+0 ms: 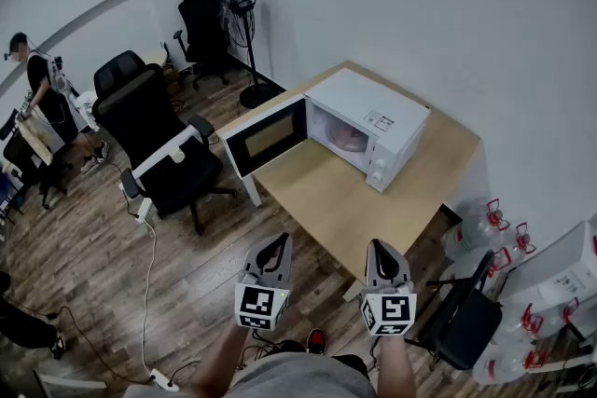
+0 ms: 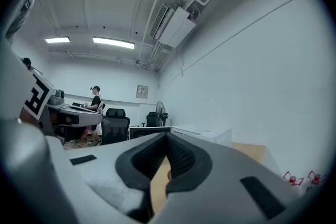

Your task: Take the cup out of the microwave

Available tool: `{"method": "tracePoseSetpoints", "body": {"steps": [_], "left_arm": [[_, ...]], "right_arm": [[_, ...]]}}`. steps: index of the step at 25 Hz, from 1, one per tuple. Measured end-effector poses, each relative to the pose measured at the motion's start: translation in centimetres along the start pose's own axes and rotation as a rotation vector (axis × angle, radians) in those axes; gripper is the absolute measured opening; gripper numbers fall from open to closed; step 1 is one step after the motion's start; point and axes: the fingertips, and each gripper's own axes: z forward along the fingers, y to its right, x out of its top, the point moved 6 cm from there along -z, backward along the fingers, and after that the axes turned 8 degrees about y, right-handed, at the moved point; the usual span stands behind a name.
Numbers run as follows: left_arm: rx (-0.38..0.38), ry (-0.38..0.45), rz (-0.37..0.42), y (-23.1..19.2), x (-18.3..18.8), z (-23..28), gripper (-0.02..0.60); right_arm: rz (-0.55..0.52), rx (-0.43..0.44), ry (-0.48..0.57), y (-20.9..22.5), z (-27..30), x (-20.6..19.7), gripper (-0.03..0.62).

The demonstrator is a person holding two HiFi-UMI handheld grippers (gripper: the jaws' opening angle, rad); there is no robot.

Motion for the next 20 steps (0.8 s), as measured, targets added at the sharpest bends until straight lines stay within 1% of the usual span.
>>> {"method": "tracePoseSetpoints", "body": {"steps": [6,9,12,16,20], "left_arm": [[0.015,-0.001,0.005,-0.3,-0.4,0.5,0.023],[0.023,-0.016,0.003,-0.5,-0.8,0.7,0.023],[0.030,-0.007,0.007,-0.8,-0.7,1.0,0.023],[0.046,0.002,0.002,-1.8,-0.7,1.6,0.023],[0.038,-0.004,0.006,-3.0,-1.5,3.3,0.023]], "right_arm": [[0.010,0.014,0.010,0.2,0.8,-0.1,0.017],[0.010,0.027,0.006,0.2,1.3,-0.3,0.017],[0.007,0.034,0.004,0.2,2.0,-0.4,0.017],[0.018,0.042,0.003,0.1,3.4,-0.6,0.017],[0.022,0.032,-0.003,0.5,5.2,-1.3,0.017]]}}
